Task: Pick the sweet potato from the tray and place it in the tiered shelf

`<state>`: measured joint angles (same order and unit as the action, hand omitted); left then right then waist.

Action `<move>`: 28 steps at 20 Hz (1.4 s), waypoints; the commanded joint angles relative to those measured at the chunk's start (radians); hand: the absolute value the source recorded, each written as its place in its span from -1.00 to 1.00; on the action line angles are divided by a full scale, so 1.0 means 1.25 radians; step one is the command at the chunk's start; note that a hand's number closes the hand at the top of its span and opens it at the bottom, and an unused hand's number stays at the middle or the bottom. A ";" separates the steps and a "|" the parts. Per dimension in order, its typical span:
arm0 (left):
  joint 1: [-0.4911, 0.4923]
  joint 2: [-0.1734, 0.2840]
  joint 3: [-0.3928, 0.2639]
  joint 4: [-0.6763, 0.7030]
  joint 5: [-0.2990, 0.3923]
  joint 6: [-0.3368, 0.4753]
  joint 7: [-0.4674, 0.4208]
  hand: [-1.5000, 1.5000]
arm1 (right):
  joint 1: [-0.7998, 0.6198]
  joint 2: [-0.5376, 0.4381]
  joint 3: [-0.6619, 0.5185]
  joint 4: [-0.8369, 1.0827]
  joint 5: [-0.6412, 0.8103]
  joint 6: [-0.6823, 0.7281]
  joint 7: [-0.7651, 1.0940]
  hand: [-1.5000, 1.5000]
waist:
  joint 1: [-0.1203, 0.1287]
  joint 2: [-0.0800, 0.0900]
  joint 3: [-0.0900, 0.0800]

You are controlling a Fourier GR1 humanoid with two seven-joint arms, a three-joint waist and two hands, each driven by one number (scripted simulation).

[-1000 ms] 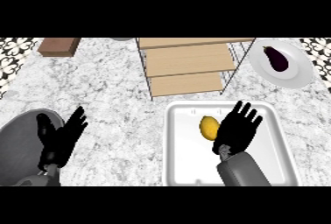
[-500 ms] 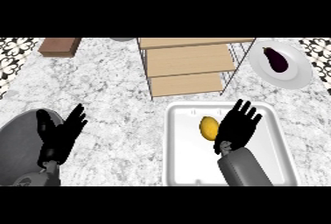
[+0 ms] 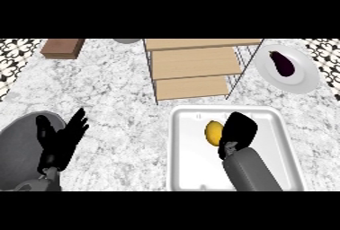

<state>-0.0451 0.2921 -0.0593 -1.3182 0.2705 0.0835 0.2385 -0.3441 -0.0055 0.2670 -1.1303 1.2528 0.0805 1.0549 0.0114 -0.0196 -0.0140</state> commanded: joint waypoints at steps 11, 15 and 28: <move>-0.046 -0.026 -0.021 -0.009 -0.017 -0.004 0.031 0.00 | -0.031 0.003 0.280 -0.149 -0.378 0.000 -0.304 1.00 | 0.062 0.025 0.016; -0.014 -0.013 -0.009 0.011 -0.017 -0.020 0.007 0.00 | -0.043 0.003 0.385 -0.304 -0.470 -0.075 -0.262 1.00 | 0.027 0.014 0.012; 0.005 -0.016 0.015 -0.001 -0.023 -0.004 0.019 0.00 | -0.350 0.004 0.368 -0.662 -0.324 -0.026 0.187 1.00 | -0.010 0.009 0.010</move>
<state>-0.0536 0.2740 -0.0437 -1.3132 0.2434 0.0832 0.2619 -0.6832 -0.0073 0.7651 -1.8509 0.8168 -0.0278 1.0795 0.0051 -0.0080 -0.0011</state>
